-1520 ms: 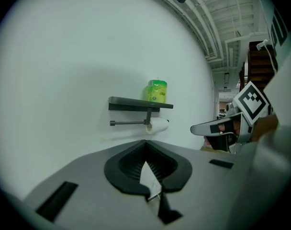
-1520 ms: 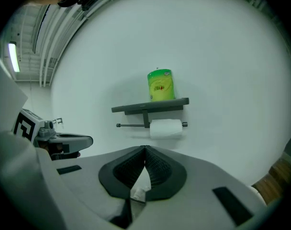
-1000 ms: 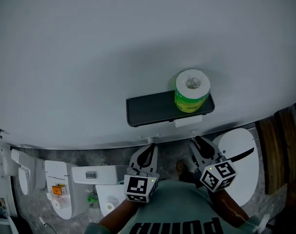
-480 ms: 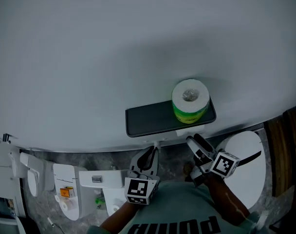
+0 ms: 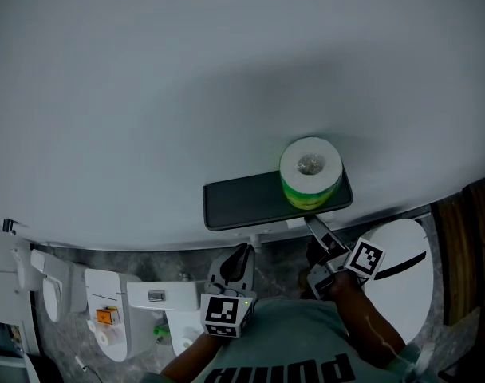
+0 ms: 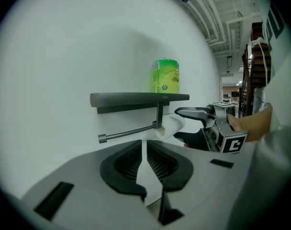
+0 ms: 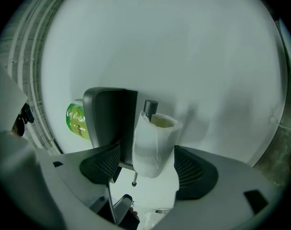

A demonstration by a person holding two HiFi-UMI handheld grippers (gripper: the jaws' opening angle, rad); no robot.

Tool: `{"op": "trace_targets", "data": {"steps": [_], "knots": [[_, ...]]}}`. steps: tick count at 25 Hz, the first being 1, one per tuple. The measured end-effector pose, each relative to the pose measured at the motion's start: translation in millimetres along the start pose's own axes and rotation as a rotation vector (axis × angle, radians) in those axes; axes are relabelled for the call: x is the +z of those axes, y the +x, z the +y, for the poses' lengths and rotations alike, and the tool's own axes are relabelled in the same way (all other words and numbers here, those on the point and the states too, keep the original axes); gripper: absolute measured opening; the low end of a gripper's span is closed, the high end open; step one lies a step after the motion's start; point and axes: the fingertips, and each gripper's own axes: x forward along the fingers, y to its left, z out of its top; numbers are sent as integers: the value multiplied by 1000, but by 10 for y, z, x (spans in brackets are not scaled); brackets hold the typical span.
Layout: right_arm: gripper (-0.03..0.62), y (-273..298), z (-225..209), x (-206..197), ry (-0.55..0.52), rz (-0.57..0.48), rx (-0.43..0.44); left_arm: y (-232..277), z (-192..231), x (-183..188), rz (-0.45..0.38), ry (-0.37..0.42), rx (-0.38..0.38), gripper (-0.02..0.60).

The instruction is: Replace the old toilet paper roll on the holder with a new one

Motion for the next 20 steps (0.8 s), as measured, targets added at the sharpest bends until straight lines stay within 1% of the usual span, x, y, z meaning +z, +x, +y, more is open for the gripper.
{"op": "trace_targets", "data": {"steps": [4, 10, 11, 13, 20], "knots": [[340, 75, -8, -12, 36, 8, 19, -14, 31, 3, 1, -4, 5, 21], [333, 131, -96, -6, 86, -10, -16, -24, 85, 4, -3, -14, 15, 21], [321, 136, -104, 1, 87, -14, -23, -23, 92, 3, -3, -14, 15, 23], [244, 141, -126, 17, 78, -21, -38, -18, 105, -3, -2, -17, 15, 21], [232, 159, -48, 45, 59, -35, -50, -15, 118, 2, -6, -23, 13, 21]]}}
